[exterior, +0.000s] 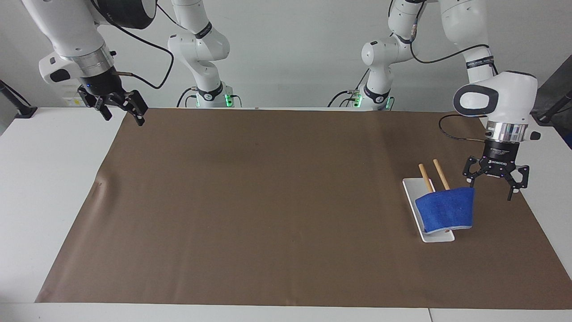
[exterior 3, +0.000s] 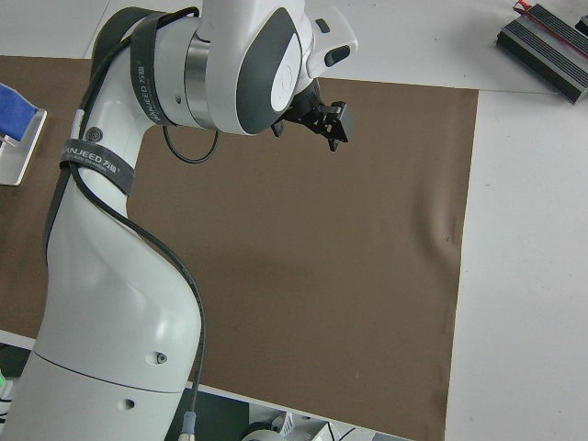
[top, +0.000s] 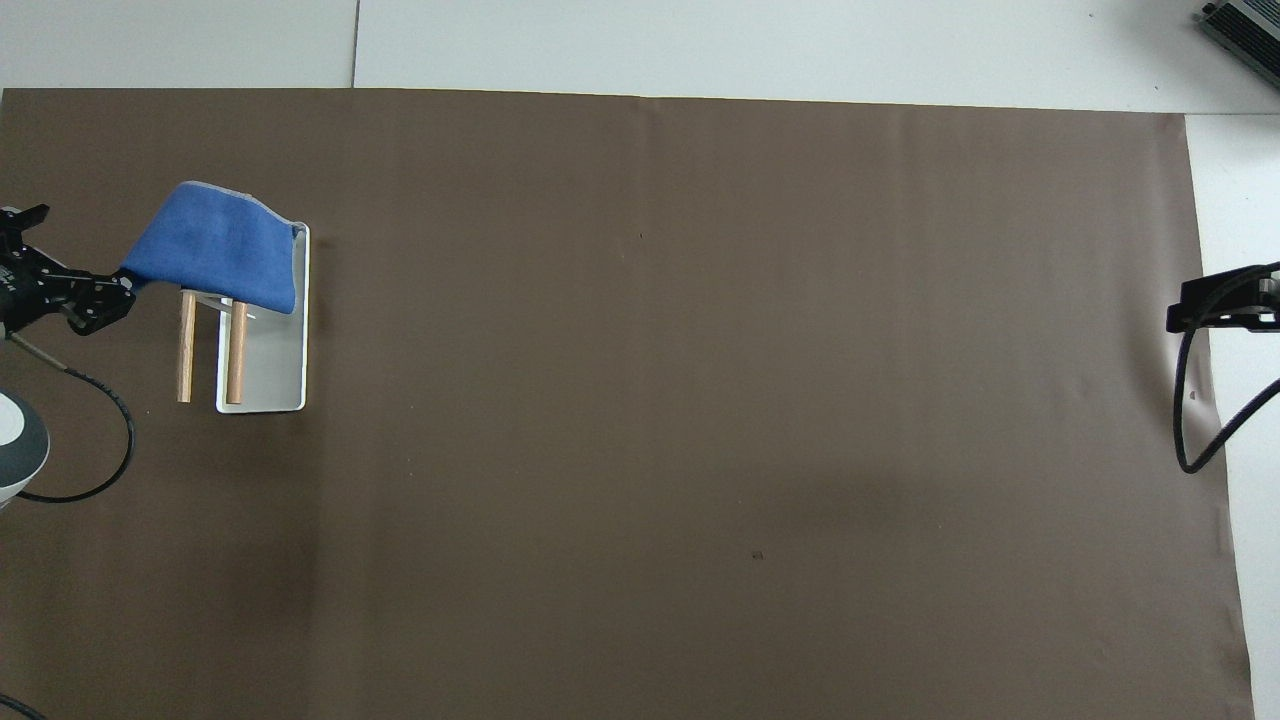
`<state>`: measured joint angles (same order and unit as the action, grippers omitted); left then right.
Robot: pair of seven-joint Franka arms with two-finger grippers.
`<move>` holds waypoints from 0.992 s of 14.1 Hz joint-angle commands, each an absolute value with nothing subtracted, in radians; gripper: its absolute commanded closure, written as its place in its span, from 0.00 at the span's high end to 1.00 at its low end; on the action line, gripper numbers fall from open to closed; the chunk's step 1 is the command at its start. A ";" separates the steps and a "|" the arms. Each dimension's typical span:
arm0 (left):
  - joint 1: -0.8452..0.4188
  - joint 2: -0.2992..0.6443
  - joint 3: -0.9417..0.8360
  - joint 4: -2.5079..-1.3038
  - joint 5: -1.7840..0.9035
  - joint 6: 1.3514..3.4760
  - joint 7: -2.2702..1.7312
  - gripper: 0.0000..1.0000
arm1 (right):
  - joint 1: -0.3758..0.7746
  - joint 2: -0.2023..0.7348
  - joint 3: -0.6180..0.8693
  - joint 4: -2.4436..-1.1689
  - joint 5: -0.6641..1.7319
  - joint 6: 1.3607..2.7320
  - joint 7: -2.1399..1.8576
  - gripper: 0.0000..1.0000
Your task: Right arm passes towel to left arm to hang
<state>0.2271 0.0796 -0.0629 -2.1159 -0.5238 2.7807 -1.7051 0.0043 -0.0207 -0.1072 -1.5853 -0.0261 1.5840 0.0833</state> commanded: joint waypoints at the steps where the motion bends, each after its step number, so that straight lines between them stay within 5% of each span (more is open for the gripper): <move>1: 0.244 0.058 -0.057 -2.082 -0.471 2.674 -1.697 1.00 | 0.000 -0.037 -0.084 -1.589 -0.018 1.546 0.077 1.00; 7: 0.223 0.029 -0.061 -2.023 -0.234 2.545 -1.694 1.00 | -0.002 -0.038 -0.086 -1.595 0.003 1.555 0.089 1.00; 14: 0.026 0.044 -0.077 -1.936 -0.091 2.494 -1.482 1.00 | -0.012 -0.041 -0.084 -1.603 0.011 1.557 0.069 1.00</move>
<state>0.0645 0.0368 -0.0856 -1.9950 -0.1172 2.5556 -1.5409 0.0050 -0.0224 -0.0916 -1.5849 -0.0096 1.5637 0.0869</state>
